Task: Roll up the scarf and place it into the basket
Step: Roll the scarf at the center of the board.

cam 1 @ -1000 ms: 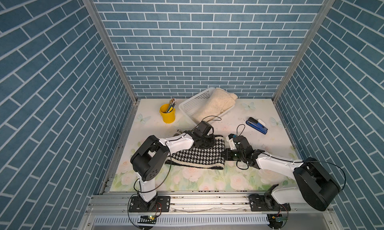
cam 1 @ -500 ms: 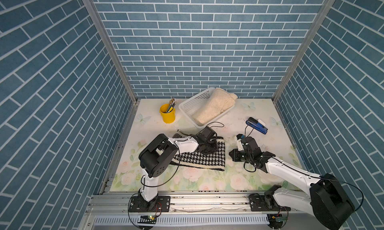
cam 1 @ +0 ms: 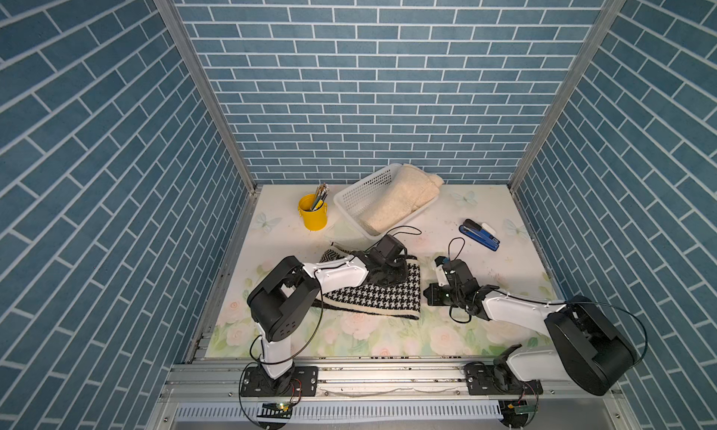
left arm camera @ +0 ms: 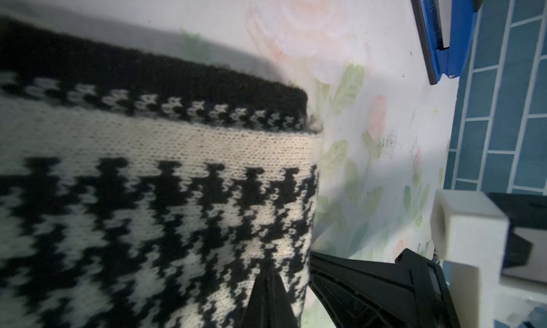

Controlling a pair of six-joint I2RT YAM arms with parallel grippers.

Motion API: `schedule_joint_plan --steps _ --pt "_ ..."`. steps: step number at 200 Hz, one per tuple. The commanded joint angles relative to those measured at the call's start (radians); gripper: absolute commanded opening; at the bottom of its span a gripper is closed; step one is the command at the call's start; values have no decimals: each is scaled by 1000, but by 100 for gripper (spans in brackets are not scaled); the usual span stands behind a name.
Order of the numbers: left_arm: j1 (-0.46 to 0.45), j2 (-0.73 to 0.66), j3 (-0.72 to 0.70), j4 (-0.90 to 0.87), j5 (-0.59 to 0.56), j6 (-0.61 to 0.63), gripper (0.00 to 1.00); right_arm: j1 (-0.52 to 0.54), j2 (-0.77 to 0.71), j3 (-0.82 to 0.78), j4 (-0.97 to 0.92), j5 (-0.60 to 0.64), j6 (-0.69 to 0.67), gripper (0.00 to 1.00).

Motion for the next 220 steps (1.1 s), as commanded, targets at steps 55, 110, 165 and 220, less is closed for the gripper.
schedule_joint_plan --steps 55,110,165,220 --pt "-5 38 -29 -30 -59 -4 0 0 147 -42 280 -162 18 0" --pt "-6 58 -58 -19 -56 -16 0 0 117 -22 332 -219 35 0" --pt "33 -18 -87 -18 -71 -7 0 15 103 -10 371 -277 60 0" --pt "86 -59 -142 17 -30 4 0 71 152 43 405 -297 72 0"
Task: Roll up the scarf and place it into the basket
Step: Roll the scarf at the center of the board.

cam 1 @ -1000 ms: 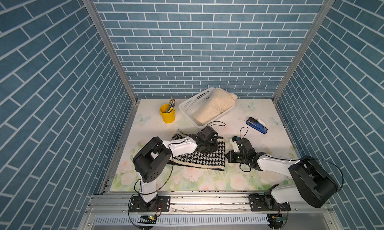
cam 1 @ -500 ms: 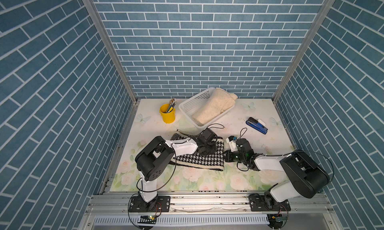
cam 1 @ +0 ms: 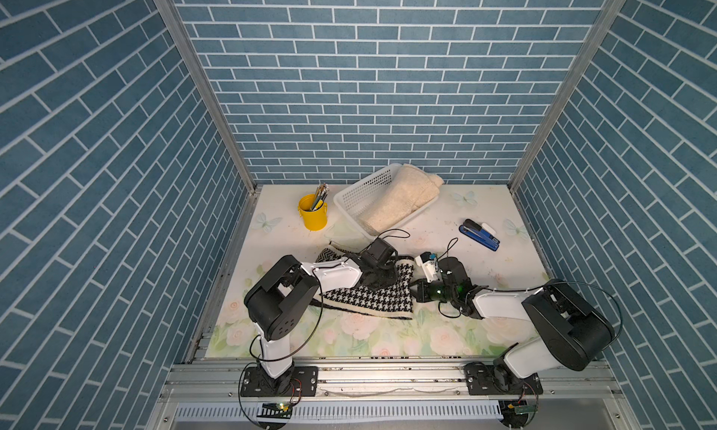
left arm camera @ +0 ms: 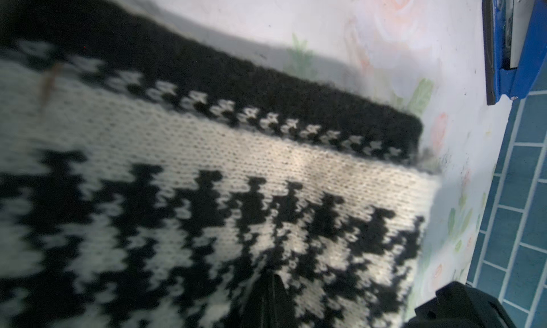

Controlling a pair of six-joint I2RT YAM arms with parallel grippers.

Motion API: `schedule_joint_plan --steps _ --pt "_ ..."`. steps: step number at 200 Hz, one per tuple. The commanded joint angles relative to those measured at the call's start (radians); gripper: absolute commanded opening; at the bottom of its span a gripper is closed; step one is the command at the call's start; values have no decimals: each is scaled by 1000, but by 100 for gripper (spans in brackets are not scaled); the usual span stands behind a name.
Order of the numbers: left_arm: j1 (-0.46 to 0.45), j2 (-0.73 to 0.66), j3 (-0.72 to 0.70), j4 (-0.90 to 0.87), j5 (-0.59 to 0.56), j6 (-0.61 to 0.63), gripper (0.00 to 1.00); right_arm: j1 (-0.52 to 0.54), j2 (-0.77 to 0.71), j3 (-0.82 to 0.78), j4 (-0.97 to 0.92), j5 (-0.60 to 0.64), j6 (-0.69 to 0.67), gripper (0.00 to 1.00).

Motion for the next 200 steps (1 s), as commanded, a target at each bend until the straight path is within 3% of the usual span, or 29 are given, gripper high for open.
schedule_joint_plan --steps 1,34,87,103,157,200 --pt "26 -40 -44 2 7 13 0 32 19 42 45 -38 33 0" --pt "64 -59 -75 -3 26 26 0 59 63 93 49 -44 36 0" --pt "169 -260 -93 -154 -65 96 0 85 173 176 41 -38 36 0" --pt "174 -297 -88 -167 -47 116 0 91 212 203 47 -43 39 0" --pt "147 -280 -107 -90 65 123 0 109 288 266 30 -35 45 0" --pt "101 -198 -95 -47 80 101 0 112 290 268 19 -23 44 0"
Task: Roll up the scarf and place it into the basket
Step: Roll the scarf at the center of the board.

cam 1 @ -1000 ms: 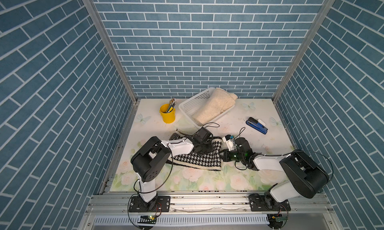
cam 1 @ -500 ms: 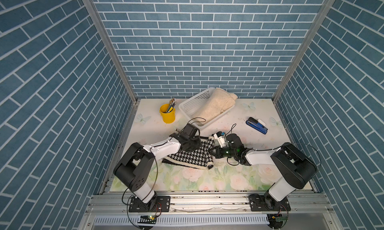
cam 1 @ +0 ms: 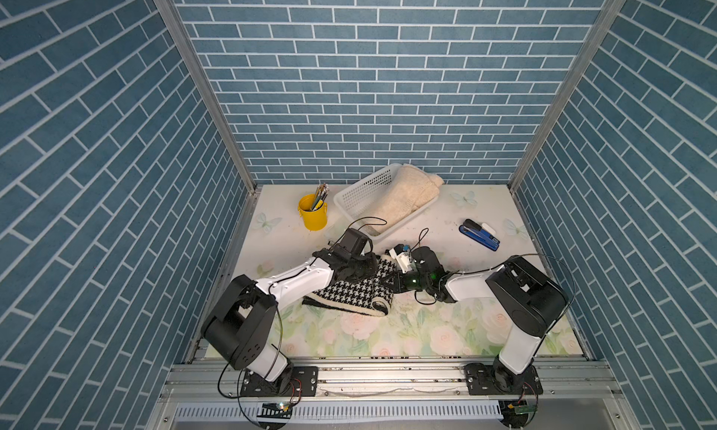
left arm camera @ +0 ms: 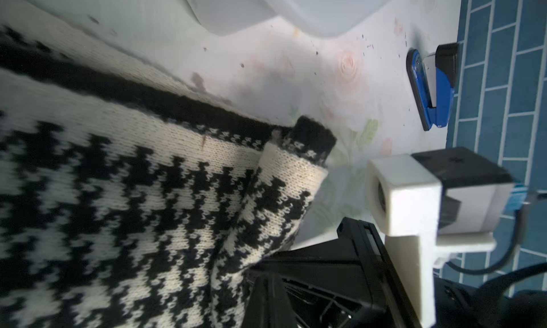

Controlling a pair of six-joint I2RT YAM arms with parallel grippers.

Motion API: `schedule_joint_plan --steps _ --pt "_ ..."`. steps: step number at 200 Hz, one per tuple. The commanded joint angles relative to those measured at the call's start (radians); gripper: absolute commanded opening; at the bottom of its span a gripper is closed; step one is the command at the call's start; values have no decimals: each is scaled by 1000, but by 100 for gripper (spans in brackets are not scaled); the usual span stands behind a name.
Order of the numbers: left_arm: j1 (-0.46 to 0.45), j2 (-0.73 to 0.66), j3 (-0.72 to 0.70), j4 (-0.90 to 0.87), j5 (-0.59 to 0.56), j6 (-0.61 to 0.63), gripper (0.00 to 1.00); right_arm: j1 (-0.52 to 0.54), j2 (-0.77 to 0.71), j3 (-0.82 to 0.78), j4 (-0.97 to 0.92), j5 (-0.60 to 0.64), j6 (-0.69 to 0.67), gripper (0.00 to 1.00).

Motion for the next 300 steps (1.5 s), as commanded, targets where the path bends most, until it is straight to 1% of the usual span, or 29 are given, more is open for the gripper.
schedule_joint_plan --steps 1,25,51,68,105,118,130,144,192,232,273,300 --pt "-21 49 2 31 20 -3 0 6 15 12 -17 13 19 0" --pt "-23 81 -30 109 39 -38 0 8 3 6 -30 19 13 0" --pt "-23 120 -24 106 -5 -51 0 10 -19 -7 -47 21 8 0" --pt "-23 127 -32 106 -35 -62 0 9 -61 -31 -71 32 3 0" --pt "-23 153 -48 86 -66 -70 0 -3 -199 -69 -210 129 -44 0" --pt "-21 153 -55 79 -76 -73 0 -6 -245 -67 -286 177 -67 0" --pt "-22 153 -59 73 -80 -73 0 -11 -253 -56 -347 207 -90 0" --pt "-22 151 -65 72 -85 -73 0 -22 -238 -57 -370 221 -99 0" --pt "-21 147 -78 66 -93 -72 0 -29 -129 -59 -295 194 -96 0" --pt "-20 132 -93 39 -110 -66 0 -16 -53 -40 -198 127 -74 0" --pt "4 73 -144 20 -136 -64 0 31 4 -15 -69 54 -33 0" --pt "23 48 -178 19 -138 -60 0 49 -6 3 -48 45 -25 0"
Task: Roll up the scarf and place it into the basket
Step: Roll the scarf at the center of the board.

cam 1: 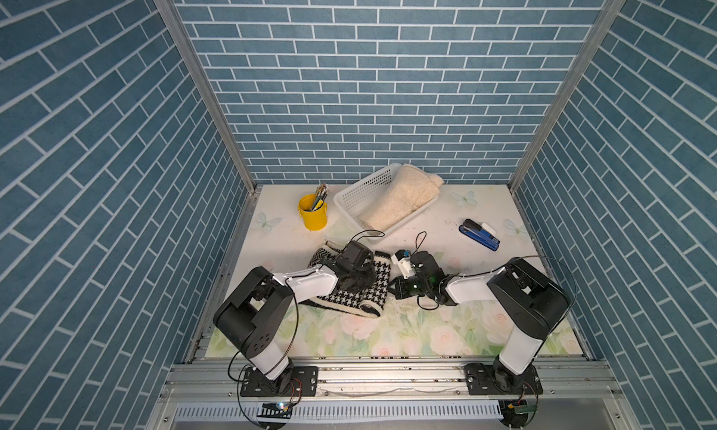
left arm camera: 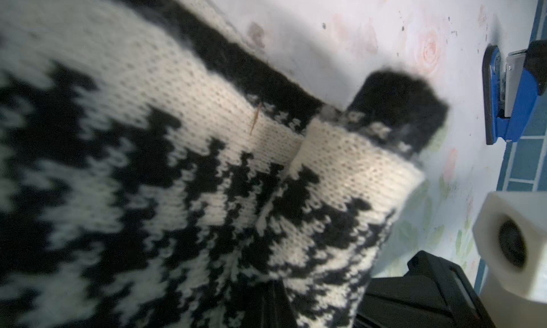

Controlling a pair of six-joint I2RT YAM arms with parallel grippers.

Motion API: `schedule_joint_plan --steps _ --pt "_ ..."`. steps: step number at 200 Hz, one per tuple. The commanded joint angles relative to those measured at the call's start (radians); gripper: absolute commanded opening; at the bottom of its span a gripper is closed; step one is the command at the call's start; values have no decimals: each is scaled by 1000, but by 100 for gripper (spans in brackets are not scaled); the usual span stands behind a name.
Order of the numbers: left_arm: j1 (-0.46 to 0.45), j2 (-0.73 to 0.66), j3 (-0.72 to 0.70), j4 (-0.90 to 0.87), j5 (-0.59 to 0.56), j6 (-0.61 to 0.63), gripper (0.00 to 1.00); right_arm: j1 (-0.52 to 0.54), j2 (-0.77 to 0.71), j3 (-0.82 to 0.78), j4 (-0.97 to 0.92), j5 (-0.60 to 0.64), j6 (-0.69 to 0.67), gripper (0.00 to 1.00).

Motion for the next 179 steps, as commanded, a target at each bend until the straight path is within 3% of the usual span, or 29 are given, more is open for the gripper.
schedule_joint_plan --steps 1,91,179 --pt "23 -5 -50 -103 -50 16 0 19 7 26 41 -40 27 0" --pt "112 -128 -96 -139 -46 58 0 54 44 133 98 -92 54 0" --pt "269 -235 -115 -212 -36 153 1 85 147 293 41 -118 38 0"
